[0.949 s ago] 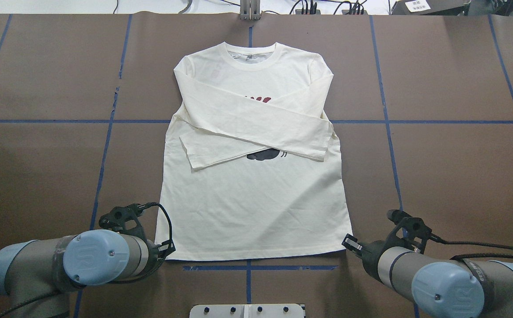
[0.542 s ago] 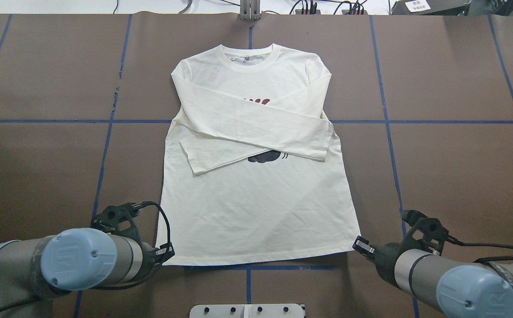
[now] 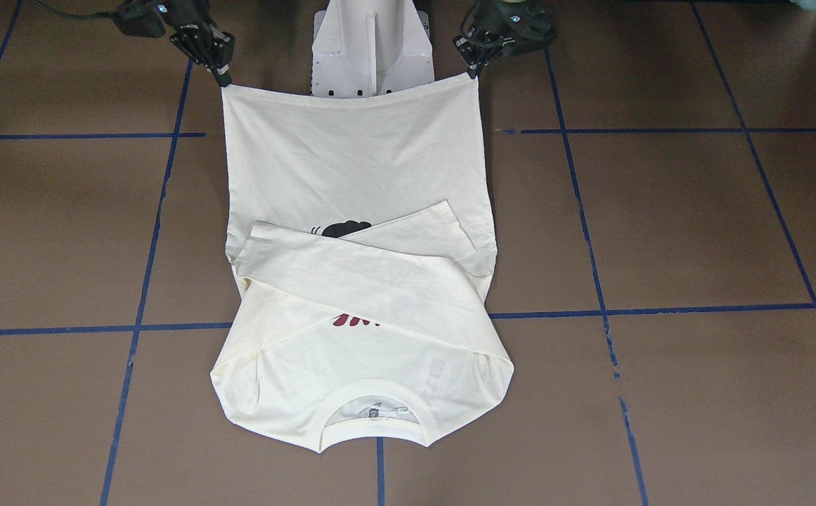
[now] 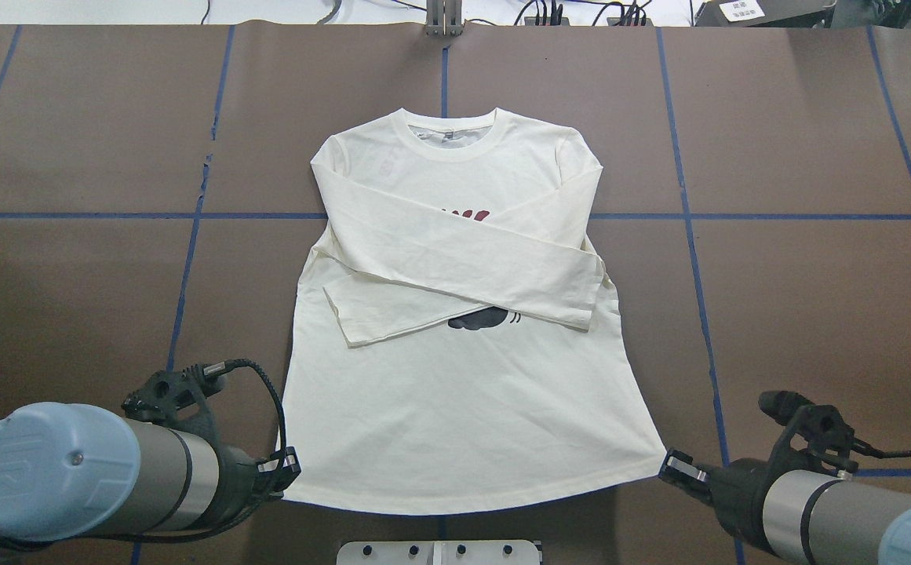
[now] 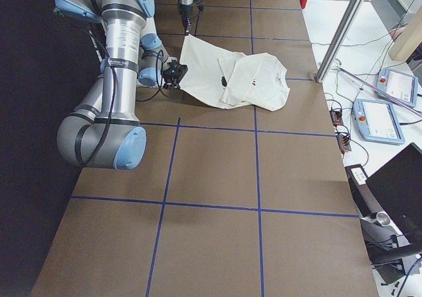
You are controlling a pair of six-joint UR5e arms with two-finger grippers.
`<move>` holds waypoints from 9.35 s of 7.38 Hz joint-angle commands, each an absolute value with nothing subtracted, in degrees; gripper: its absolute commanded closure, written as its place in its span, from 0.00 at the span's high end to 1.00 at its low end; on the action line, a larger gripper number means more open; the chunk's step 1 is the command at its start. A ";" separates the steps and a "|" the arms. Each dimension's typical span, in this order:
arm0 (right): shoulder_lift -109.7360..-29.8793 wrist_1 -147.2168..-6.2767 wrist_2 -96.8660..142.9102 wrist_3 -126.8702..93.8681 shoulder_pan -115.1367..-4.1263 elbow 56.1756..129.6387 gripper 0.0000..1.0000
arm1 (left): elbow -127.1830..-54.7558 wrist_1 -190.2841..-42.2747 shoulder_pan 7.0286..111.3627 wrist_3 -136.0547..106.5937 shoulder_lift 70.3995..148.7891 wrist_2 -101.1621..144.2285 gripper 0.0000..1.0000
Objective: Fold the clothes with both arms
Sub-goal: 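Lift the hem with both grippers and fold it toward the collar, then release the hem at the collar and raise both grippers, then lower the right gripper to the folded shirt's side edge and grasp, then drag the folded shirt toward the robot with the right gripper, rotating it, then reposition the right gripper to the collar while the left gripper grasps the far corner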
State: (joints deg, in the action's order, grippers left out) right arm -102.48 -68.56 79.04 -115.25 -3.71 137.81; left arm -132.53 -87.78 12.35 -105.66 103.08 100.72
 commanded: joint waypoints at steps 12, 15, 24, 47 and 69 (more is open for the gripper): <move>-54.58 -80.25 103.01 -77.26 -46.14 82.89 0.00 | -77.53 -120.32 43.41 -87.54 126.82 98.35 0.00; -54.49 -80.24 102.75 -77.26 -45.88 82.01 0.00 | -76.39 -120.41 43.95 -87.63 127.79 98.26 0.00; -50.37 -80.07 101.78 -76.02 -45.79 77.00 0.19 | -72.51 -124.63 44.74 -87.54 128.32 98.26 0.20; -72.83 -79.98 102.64 -105.03 -29.03 111.03 0.00 | -73.48 -133.42 46.14 -87.72 125.95 97.73 0.30; -75.06 -83.93 108.72 -94.66 -33.31 122.25 1.00 | -97.29 -114.43 23.73 -104.33 115.49 108.02 0.30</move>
State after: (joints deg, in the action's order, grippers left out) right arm -75.11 -83.87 108.70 -94.48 -33.31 122.08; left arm -97.27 -114.49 23.78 -104.33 115.80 108.07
